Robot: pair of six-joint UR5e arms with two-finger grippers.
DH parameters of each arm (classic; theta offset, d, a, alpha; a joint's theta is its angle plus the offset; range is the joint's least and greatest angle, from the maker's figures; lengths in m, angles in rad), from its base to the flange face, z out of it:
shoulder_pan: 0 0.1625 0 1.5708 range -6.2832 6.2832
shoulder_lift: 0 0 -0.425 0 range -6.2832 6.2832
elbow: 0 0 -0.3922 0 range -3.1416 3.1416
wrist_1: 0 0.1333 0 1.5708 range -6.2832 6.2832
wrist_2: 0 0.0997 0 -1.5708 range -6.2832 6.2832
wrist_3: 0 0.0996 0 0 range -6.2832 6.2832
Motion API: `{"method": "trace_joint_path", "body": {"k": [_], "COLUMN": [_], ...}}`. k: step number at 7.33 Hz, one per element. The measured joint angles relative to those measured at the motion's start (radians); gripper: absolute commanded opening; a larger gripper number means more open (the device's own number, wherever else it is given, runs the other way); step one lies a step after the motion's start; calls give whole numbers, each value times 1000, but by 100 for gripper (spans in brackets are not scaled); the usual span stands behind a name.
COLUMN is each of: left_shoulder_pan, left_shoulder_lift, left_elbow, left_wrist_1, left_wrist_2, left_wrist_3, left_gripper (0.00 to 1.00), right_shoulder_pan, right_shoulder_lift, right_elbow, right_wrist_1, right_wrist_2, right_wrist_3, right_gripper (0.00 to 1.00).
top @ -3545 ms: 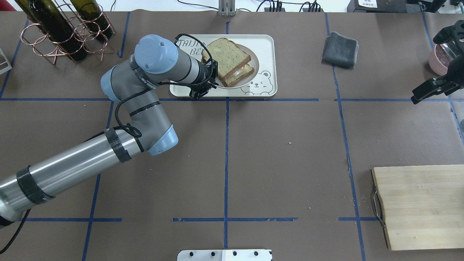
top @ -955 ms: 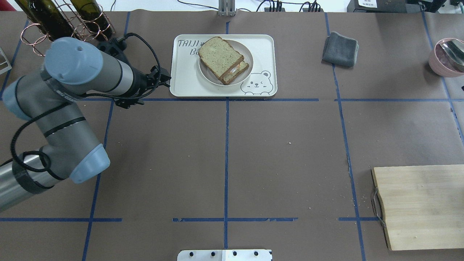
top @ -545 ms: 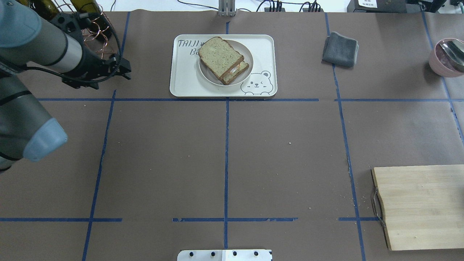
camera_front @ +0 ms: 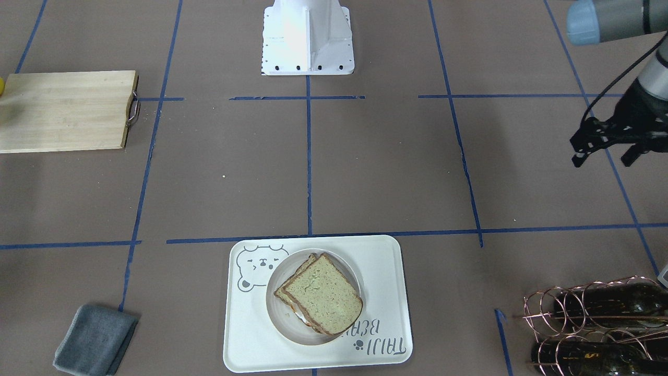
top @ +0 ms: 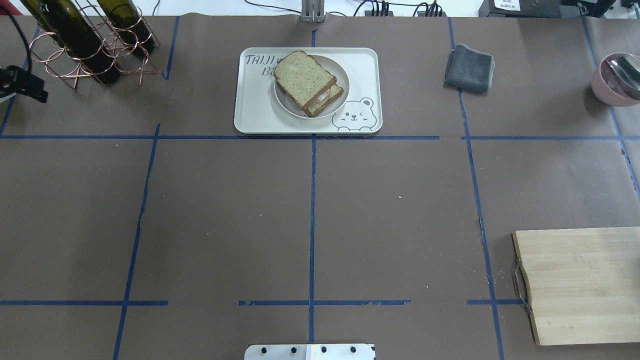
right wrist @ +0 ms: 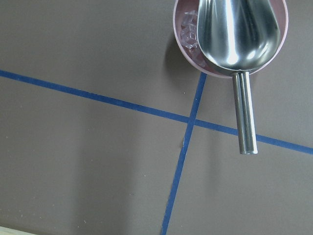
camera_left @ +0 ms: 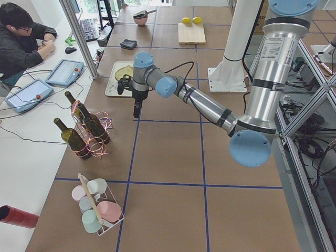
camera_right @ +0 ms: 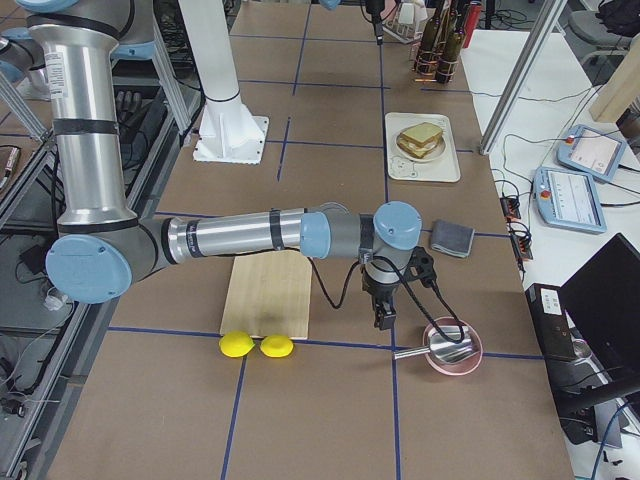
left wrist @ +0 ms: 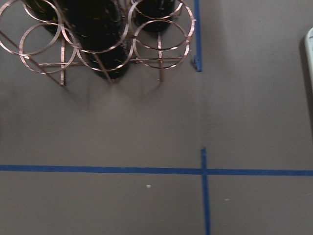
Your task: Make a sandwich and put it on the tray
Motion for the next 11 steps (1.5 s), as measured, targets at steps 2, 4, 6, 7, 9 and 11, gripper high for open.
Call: {"method": "trace_joint_path", "body": {"k": [2,4,6,7,9,11], "left_shoulder_pan": [-146,-268,-337,-350,-359,-359], "left_shoulder_lift": [70,123,153,159,163,168], "left_elbow": [81,199,250,256,259,260], "left_wrist_1": [69,76,77,77,78,78], "left_wrist_2": [-94,-221,-250,-252,-252,-252], "left_wrist_3": [297,484,567,575,573,570], "left_gripper": [100,100,100,100,100,100], "right_shoulder_pan": [1,1,1,1,7,12], "right_shoulder_lift": [-5,-11,-12,-14,-21,-23], "right_elbow": [1,-11,-25,-34,-41,-43], "right_wrist_1": [0,-1,-1,-1,-1,-1], "right_wrist_2": [7,10,13,22,38,42], "right_wrist_3": [35,50,60,62,65,80], "right_gripper": [100,100,100,100,100,100]}}
